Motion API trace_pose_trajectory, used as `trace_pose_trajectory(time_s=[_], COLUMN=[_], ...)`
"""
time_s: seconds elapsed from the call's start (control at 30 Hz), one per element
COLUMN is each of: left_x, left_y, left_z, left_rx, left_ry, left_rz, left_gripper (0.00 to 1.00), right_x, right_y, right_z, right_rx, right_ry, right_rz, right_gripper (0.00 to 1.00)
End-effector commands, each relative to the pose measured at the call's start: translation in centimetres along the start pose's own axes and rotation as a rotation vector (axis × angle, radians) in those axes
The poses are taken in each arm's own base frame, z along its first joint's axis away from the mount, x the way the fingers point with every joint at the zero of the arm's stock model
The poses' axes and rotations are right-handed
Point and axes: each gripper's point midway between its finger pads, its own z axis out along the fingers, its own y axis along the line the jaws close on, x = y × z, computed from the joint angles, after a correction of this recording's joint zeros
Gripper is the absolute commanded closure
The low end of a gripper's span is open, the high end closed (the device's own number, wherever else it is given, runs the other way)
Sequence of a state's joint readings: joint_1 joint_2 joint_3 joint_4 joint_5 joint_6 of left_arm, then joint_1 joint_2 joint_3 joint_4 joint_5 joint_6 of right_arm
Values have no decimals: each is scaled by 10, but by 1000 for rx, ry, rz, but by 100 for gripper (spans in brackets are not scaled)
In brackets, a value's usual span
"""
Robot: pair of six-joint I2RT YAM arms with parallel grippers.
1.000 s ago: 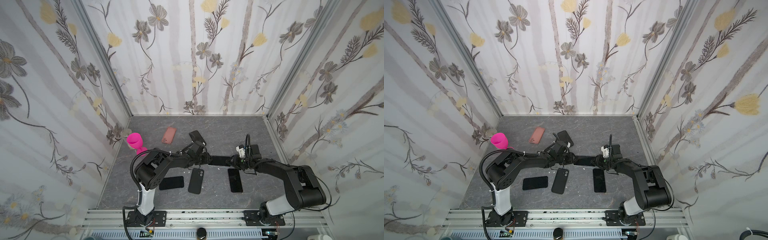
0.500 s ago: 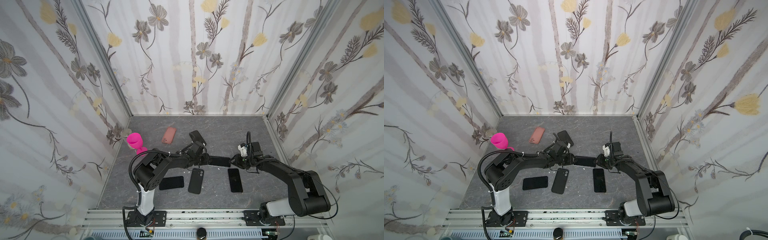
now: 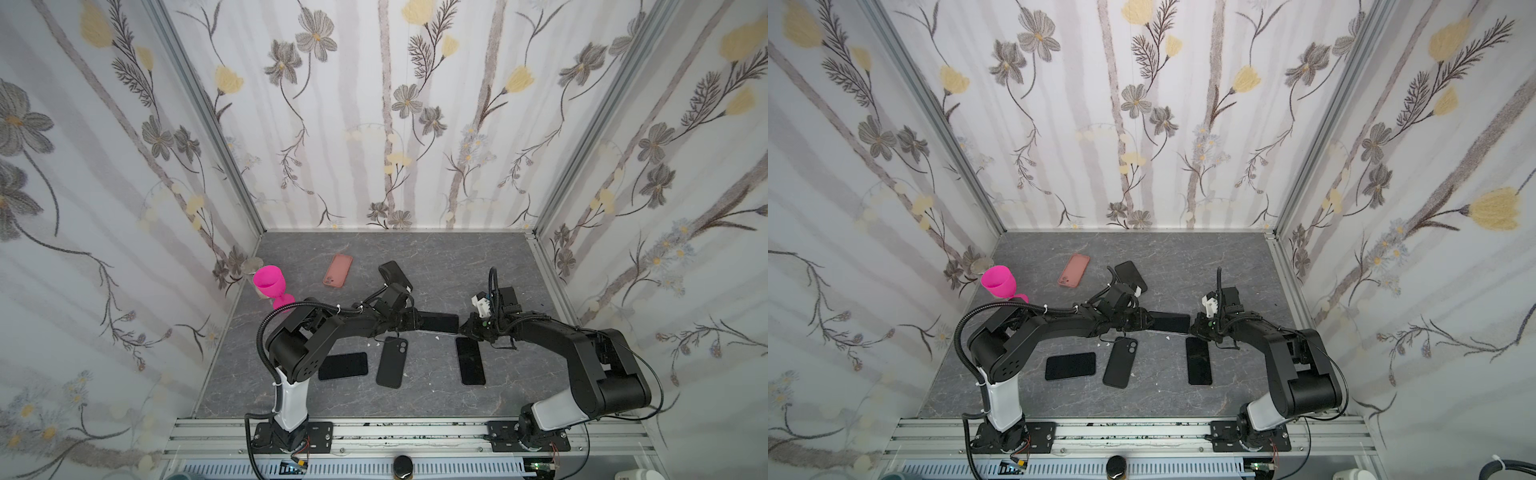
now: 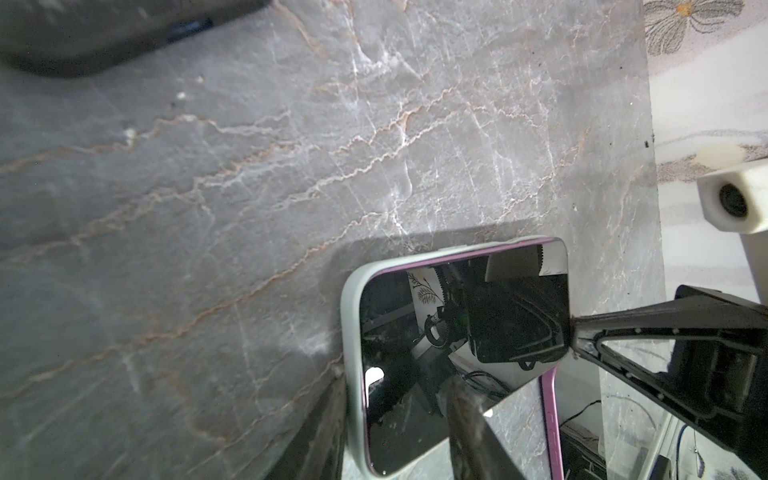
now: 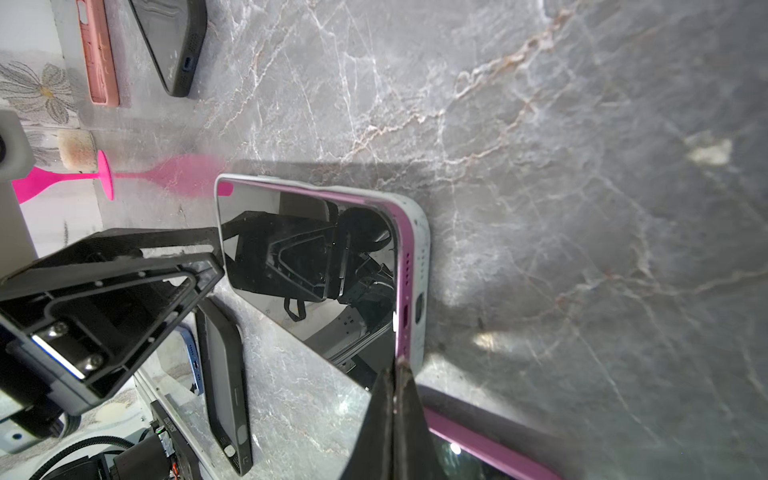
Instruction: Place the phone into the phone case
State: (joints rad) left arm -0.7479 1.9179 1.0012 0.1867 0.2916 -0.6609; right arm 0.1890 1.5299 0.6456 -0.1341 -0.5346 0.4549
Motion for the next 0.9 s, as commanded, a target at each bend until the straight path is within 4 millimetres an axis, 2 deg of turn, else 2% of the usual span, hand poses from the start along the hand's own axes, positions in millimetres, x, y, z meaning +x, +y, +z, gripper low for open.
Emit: trace_pose_trajectory(time_s=[0.0, 0.3, 0.37, 0.57, 0.67, 0.83, 0.87], left_x=[22, 25, 25, 26, 26, 23, 22], left_y=[14, 17, 17, 19, 19, 23, 24], left_z=[3, 3, 3, 3, 1, -2, -3], left_rx=[-47, -59, -61, -66, -69, -92, -100], left_ry=[77, 77, 77, 77, 73, 54, 49], left_rz=[-11, -13, -11, -13, -12, -10, -8], left_gripper=[59, 62, 62, 62, 62, 62, 62], right_x=[12, 20, 27, 37, 38, 26, 10], right_y=[-4, -19, -30, -43, -40, -25, -12], right_z=[8, 13, 19, 22, 22, 14, 10], right_rx=[16, 154, 206, 289, 288, 271, 255], right_ry=[45, 85, 121, 167, 170, 141, 108], right_rz=[-4, -55, -54, -79, -85, -104, -122], right_gripper=[95, 94, 94, 95, 95, 94, 92])
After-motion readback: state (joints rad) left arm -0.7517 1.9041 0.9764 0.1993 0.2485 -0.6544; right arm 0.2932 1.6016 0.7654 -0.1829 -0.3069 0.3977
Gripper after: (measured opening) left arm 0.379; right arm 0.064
